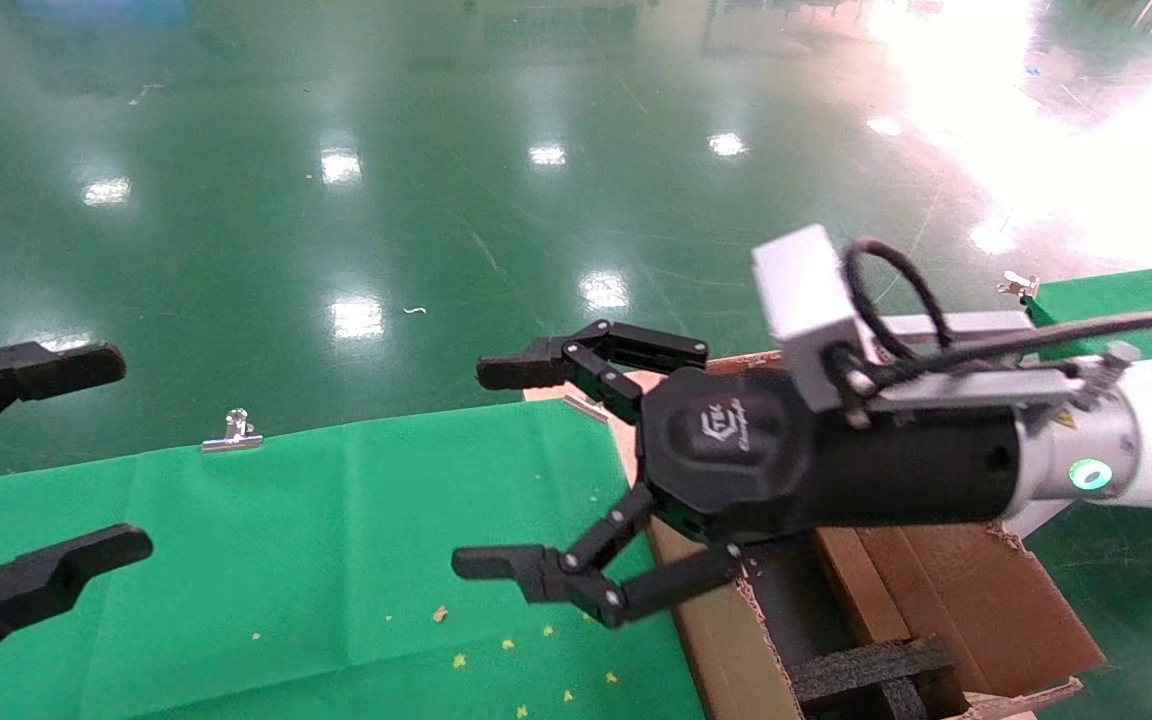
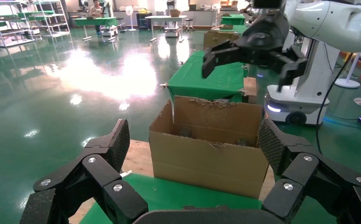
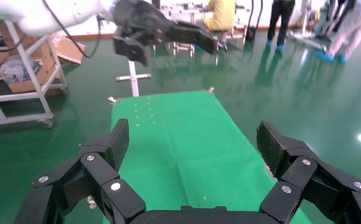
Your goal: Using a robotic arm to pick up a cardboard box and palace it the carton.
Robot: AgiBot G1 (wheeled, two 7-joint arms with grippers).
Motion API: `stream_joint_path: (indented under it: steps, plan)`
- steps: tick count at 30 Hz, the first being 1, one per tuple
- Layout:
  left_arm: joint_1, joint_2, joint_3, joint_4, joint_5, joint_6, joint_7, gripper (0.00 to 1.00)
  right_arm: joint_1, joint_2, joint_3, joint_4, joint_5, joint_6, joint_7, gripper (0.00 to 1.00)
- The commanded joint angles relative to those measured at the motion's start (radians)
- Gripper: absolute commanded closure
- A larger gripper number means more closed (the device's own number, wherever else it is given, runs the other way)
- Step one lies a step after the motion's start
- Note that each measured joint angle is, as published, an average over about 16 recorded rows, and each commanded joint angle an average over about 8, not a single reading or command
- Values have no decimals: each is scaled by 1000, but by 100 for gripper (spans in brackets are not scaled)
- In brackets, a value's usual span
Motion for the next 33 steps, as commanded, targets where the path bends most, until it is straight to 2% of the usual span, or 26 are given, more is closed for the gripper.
stream_joint_path:
  steps: [1,5,10,33]
  plan:
    - [0,0,0,0,0,0,0,0,-33,-6,53,4,3,-29,-25,0]
    - [0,0,0,0,0,0,0,0,-78,-13,128,8,7,-67,-56,0]
    - [0,0,0,0,0,0,0,0,-102,-18,168,10,9,-88,-69,0]
    - [0,0,0,0,0,0,0,0,-79,-14,128,9,8,-69,-57,0]
